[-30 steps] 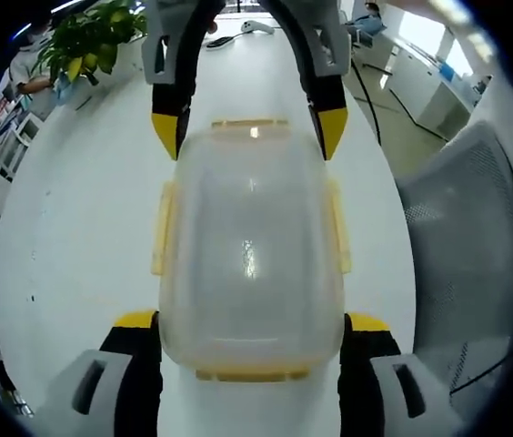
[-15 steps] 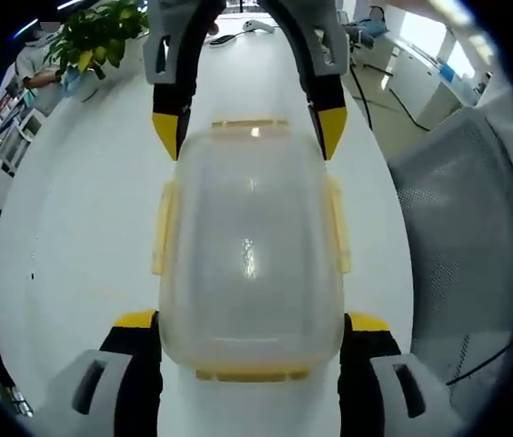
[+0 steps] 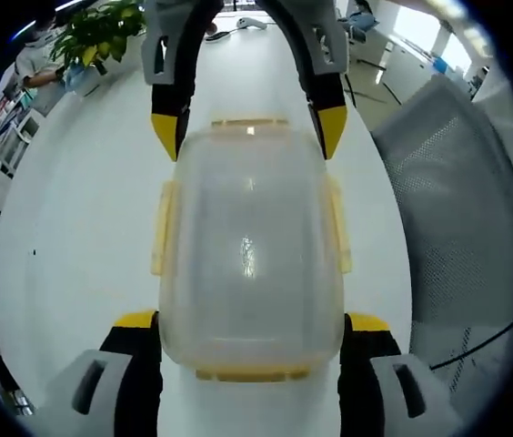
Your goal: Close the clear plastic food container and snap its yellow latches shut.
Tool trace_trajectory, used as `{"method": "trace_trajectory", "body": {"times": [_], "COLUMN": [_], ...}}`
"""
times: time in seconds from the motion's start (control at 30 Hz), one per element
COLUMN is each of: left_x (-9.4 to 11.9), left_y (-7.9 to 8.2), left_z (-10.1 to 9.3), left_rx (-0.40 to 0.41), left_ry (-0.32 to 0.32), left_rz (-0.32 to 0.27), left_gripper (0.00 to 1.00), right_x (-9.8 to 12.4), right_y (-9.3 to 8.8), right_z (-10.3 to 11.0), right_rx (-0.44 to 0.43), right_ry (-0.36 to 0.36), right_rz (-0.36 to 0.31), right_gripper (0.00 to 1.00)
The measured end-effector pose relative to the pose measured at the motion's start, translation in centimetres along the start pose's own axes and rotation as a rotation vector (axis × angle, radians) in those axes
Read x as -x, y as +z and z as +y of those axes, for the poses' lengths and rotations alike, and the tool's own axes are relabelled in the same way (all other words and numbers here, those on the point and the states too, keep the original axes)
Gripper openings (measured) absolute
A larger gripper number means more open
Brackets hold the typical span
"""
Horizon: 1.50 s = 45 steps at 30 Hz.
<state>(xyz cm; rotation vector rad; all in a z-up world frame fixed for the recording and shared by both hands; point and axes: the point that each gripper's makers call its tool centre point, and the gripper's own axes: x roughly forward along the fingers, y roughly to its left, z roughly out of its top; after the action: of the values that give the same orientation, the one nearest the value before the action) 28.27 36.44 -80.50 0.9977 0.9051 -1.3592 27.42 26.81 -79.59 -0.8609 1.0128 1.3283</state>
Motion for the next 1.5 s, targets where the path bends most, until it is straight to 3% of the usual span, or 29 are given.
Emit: {"method": "trace_trajectory", "body": {"times": [0.33,0.93,1.5], "left_x": [0.7,0.6,0.5], "left_y": [-2.0,-2.0,-1.9], "left_z": [-0.4,0.0,2.8], "left_rx": [-0.008,-0.003,0.007], "left_ry": [-0.001,-0.01,-0.012], "left_rz": [-0.017,-0.035,-0.035], "left_gripper": [0.77,0.78,0.78], "right_x": [-1.0,-1.1,-0.9], "right_y": [2.2,2.1,2.2], "right_z": [0.6,0.1,-2.8], "right_rx": [-0.006,0.0,0.012], "right_ry": [0.012,0.022,0.021], "right_rz": [0.011,0.031,0.043], "right_gripper": [0.71,0.71,0.71]}}
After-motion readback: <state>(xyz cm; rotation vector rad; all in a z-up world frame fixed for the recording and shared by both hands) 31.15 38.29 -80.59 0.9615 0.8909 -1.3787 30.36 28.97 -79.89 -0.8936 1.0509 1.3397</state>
